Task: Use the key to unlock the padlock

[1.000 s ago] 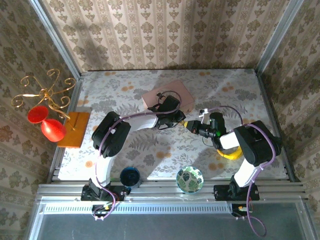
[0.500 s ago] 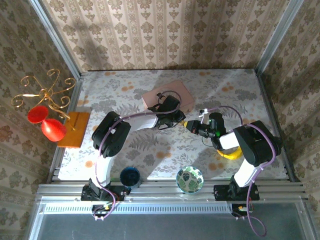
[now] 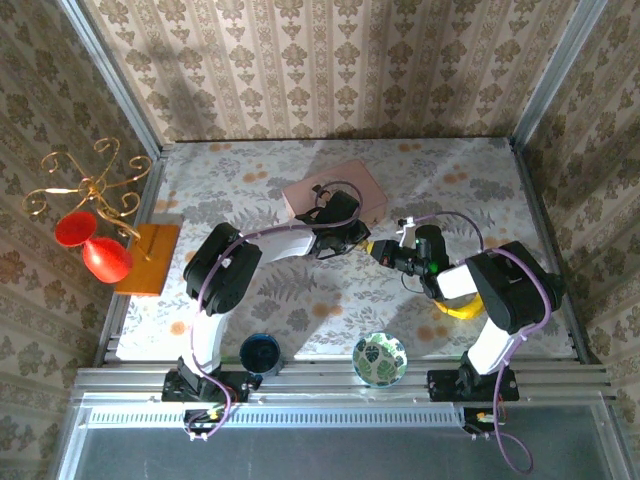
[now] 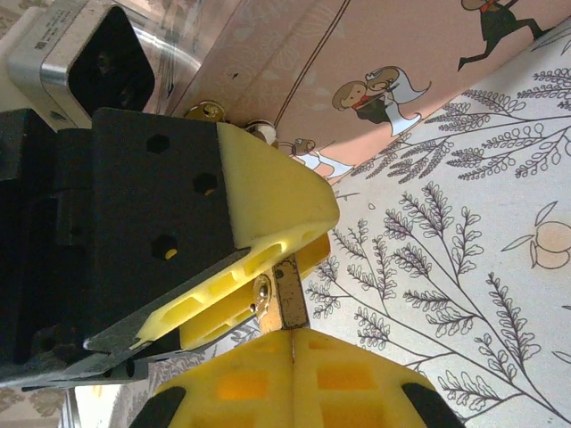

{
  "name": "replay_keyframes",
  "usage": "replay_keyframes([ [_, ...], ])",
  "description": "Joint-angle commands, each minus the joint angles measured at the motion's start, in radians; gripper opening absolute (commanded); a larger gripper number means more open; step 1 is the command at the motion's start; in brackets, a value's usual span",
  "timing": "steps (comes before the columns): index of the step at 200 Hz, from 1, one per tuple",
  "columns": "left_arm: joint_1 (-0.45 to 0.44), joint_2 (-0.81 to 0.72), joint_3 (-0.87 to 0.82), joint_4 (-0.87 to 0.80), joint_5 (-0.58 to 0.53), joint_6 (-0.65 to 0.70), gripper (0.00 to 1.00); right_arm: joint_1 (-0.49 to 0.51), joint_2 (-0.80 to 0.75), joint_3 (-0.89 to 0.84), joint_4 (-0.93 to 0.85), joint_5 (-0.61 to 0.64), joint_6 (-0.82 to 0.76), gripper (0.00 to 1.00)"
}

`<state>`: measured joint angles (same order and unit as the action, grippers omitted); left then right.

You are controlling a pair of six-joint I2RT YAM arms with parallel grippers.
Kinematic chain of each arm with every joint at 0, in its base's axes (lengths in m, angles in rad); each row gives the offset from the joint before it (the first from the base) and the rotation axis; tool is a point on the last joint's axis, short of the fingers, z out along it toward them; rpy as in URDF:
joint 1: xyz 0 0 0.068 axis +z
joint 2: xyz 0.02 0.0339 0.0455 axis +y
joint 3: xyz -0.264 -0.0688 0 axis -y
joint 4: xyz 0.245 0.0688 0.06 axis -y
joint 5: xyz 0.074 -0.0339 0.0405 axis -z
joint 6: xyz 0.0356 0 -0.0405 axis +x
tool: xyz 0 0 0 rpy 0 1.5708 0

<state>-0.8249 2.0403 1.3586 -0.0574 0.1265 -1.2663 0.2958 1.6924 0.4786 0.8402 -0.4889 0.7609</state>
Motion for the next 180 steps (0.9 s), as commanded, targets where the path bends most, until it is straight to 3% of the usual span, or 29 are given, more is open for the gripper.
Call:
replay_keyframes([
  [1,-0.051,-0.042,-0.029,0.063,0.056,-0.03,0.0,0.006,-0.053,0.04,-0.052,0.089,-0.038,0.1],
  [22,-0.05,-0.03,-0.033,0.088,0.053,-0.053,0.0,0.005,-0.102,0.012,-0.117,0.122,-0.067,0.26],
  [60,-0.064,-0.024,-0.016,0.087,0.04,-0.045,0.0,0.005,-0.182,-0.026,-0.222,0.173,-0.106,0.4],
  [116,-0.083,-0.062,-0.059,0.093,-0.017,-0.059,0.0,-0.003,-0.293,-0.107,-0.294,0.22,-0.099,0.5],
  [180,-0.108,-0.072,-0.071,0.105,-0.008,-0.07,0.0,-0.009,-0.617,-0.165,-0.561,0.274,-0.102,0.56],
])
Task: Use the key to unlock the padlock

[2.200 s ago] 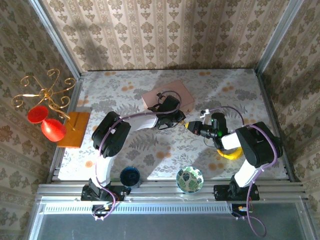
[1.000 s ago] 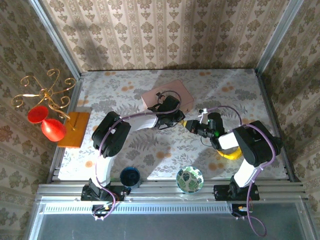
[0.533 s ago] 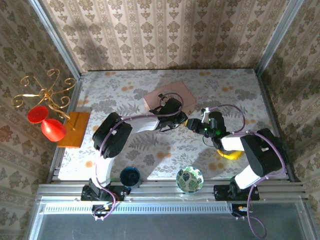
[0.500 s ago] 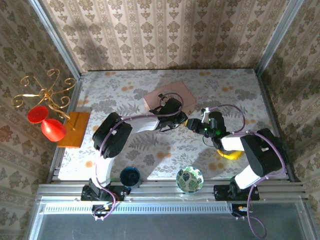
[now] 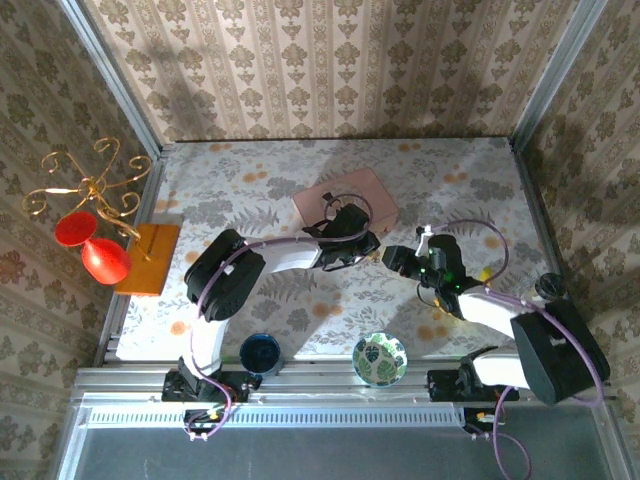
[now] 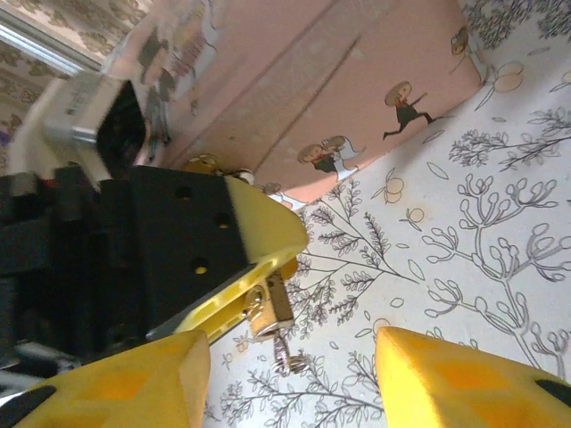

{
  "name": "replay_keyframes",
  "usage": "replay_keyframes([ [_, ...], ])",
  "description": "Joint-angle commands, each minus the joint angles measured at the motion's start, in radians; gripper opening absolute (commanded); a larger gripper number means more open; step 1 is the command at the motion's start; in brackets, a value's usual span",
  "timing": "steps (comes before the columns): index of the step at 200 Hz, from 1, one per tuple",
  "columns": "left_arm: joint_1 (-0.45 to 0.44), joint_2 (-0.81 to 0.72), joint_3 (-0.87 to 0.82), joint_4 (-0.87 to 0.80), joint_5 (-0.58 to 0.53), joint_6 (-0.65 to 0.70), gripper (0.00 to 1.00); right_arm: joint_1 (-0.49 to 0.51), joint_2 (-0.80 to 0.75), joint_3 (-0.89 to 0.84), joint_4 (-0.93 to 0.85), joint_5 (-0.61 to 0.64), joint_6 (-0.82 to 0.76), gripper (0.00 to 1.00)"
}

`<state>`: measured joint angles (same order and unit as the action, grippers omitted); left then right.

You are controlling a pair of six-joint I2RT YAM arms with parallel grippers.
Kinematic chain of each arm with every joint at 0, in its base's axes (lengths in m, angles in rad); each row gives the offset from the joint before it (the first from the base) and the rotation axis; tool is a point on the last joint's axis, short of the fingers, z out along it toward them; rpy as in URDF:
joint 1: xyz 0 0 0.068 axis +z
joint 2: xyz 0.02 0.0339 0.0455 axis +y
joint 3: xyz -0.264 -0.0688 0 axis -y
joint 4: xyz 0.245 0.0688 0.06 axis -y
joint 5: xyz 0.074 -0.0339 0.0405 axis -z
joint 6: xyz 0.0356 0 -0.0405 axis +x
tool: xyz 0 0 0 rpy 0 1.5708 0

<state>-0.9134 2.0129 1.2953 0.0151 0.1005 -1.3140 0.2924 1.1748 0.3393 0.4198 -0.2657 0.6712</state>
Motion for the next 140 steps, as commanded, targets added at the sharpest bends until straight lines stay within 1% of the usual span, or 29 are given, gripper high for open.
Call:
replay_keyframes([
  [1,-0.019,-0.045,-0.008,0.032,0.018,-0.022,0.0,-0.005,-0.105,-0.026,-0.145,0.051,-0.012,0.56],
  [19,-0.022,-0.045,-0.018,0.048,0.023,-0.03,0.0,-0.008,-0.183,-0.032,-0.216,0.044,-0.013,0.56],
  [31,-0.023,-0.045,-0.028,0.062,0.033,-0.036,0.0,-0.011,-0.216,-0.038,-0.232,0.017,-0.009,0.5],
  [49,-0.023,-0.043,-0.034,0.075,0.056,-0.039,0.0,-0.021,-0.226,-0.045,-0.229,-0.051,-0.004,0.48],
  [63,-0.024,-0.04,-0.036,0.082,0.072,-0.044,0.0,-0.024,-0.204,-0.049,-0.196,-0.112,0.003,0.42],
  [76,-0.024,-0.037,-0.043,0.105,0.083,-0.055,0.0,-0.025,-0.169,-0.054,-0.145,-0.159,0.011,0.39],
  [93,-0.021,-0.034,-0.046,0.12,0.098,-0.064,0.0,-0.027,-0.115,-0.049,-0.099,-0.183,0.02,0.32],
  [122,-0.019,-0.034,-0.054,0.12,0.111,-0.064,0.0,-0.034,-0.041,-0.033,-0.034,-0.2,0.029,0.32],
  [140,-0.019,-0.039,-0.06,0.121,0.111,-0.064,0.0,-0.044,-0.002,-0.022,-0.007,-0.2,0.034,0.35],
])
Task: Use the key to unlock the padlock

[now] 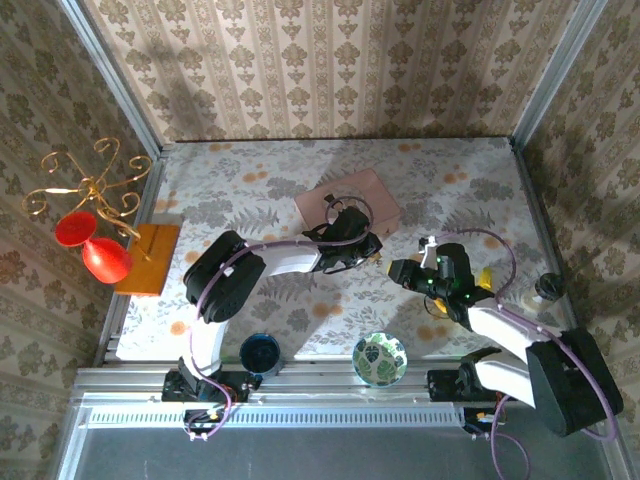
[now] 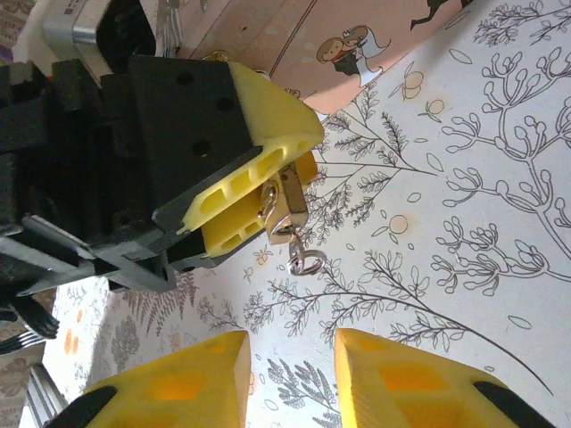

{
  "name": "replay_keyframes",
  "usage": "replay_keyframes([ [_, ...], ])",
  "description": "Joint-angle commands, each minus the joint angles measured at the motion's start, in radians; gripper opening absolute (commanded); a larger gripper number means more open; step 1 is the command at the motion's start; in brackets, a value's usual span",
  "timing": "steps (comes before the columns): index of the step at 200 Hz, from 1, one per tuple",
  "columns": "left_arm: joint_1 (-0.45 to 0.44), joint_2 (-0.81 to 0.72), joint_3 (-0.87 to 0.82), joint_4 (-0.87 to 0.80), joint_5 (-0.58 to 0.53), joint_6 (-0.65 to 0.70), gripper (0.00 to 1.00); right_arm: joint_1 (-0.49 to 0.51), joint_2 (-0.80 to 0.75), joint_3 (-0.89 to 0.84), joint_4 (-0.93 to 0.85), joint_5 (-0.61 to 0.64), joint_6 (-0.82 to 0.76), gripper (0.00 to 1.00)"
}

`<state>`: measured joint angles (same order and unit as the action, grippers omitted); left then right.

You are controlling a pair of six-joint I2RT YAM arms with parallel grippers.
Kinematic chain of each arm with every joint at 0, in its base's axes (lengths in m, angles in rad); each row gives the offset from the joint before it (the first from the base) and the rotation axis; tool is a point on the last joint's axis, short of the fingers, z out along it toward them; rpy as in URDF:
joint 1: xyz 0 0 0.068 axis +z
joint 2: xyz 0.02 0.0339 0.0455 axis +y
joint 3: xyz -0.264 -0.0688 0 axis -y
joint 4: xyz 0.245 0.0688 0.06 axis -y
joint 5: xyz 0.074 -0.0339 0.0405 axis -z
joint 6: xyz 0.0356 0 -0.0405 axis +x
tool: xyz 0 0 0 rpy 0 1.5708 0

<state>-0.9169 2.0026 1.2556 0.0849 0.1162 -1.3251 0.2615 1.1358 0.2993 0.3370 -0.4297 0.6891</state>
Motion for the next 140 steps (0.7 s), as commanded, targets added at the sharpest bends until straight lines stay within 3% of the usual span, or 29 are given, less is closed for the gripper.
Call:
replay_keyframes([
  [1,-0.016,-0.028,-0.021,0.052,0.096,-0.053,0.0,-0.015,0.039,0.02,0.076,-0.036,0.016,0.35],
  [140,-0.012,-0.015,-0.025,0.072,0.123,-0.07,0.0,-0.031,0.337,0.099,0.327,-0.107,0.089,0.22],
])
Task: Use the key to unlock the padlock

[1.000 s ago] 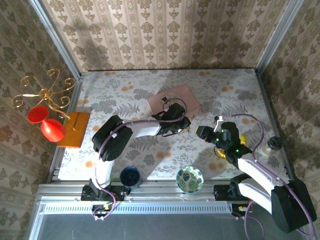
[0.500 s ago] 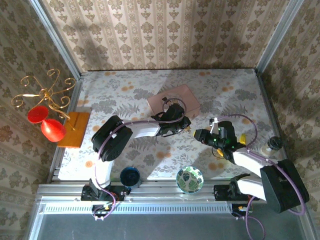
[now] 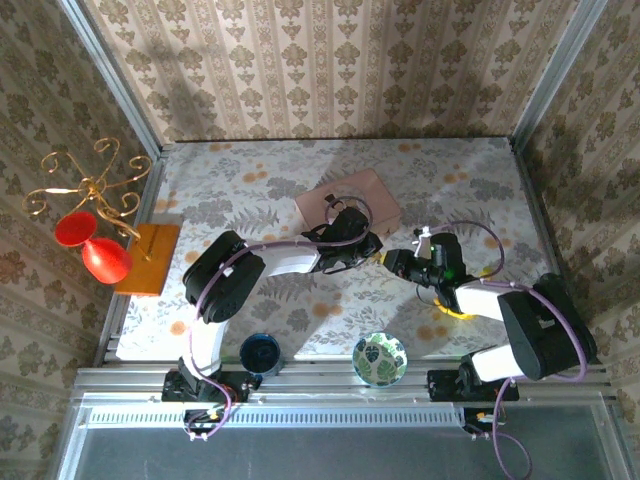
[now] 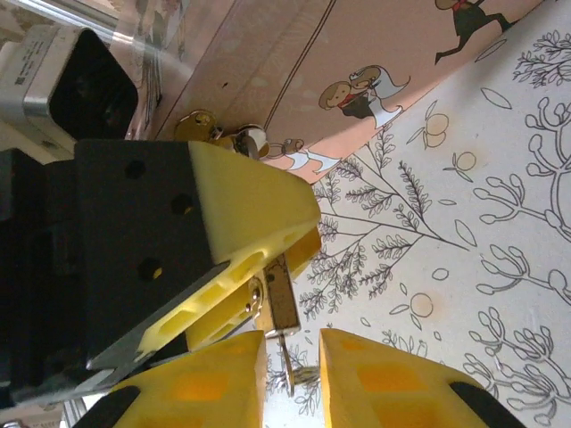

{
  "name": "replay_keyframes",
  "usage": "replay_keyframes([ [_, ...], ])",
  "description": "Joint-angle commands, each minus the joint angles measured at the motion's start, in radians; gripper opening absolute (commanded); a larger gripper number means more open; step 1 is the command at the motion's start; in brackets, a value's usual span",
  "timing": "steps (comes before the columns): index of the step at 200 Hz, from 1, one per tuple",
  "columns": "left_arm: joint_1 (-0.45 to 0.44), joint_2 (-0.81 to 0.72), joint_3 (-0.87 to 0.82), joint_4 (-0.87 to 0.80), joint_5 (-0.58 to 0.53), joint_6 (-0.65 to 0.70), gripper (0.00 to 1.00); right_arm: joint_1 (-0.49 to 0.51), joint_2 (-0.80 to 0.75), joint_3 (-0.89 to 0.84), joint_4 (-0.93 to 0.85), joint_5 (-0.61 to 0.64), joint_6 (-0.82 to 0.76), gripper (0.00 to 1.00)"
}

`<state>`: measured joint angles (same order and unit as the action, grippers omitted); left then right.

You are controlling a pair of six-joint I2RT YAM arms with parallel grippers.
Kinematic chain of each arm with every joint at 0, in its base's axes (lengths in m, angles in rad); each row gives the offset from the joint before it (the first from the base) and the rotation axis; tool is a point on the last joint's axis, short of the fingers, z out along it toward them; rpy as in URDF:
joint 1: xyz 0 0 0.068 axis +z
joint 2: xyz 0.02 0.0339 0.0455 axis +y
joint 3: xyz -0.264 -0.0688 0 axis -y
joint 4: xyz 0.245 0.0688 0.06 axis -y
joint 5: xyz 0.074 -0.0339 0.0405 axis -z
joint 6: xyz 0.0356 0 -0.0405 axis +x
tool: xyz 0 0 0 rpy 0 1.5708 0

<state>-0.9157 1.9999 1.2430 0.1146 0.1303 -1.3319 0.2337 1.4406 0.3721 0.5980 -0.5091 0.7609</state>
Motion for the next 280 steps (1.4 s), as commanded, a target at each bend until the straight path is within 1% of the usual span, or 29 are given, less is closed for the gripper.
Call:
replay_keyframes([
  [1,-0.013,-0.012,-0.014,0.042,0.109,-0.064,0.0,-0.003,0.034,0.027,0.067,-0.028,0.018,0.22],
  [45,-0.011,-0.013,-0.008,0.039,0.114,-0.065,0.0,-0.002,0.102,0.039,0.132,-0.046,0.051,0.16],
  [73,-0.008,-0.015,-0.006,0.039,0.114,-0.063,0.0,-0.003,0.12,0.03,0.158,-0.042,0.07,0.18],
  [98,-0.008,-0.015,-0.005,0.039,0.115,-0.062,0.0,-0.002,0.106,0.014,0.147,-0.031,0.066,0.21],
  [134,-0.005,-0.019,-0.008,0.046,0.115,-0.06,0.0,-0.005,0.06,-0.017,0.137,-0.02,0.073,0.22],
  [155,-0.003,-0.02,-0.013,0.059,0.118,-0.058,0.0,-0.008,0.024,-0.024,0.117,-0.021,0.068,0.26],
  [172,-0.002,-0.019,-0.013,0.06,0.118,-0.055,0.0,-0.011,0.01,-0.03,0.097,-0.007,0.06,0.26],
  [222,0.0,-0.02,-0.019,0.064,0.117,-0.058,0.0,-0.014,-0.005,-0.079,0.139,0.032,0.072,0.25],
  [280,0.003,-0.017,-0.017,0.065,0.118,-0.06,0.0,-0.012,-0.008,-0.071,0.173,0.014,0.091,0.23],
])
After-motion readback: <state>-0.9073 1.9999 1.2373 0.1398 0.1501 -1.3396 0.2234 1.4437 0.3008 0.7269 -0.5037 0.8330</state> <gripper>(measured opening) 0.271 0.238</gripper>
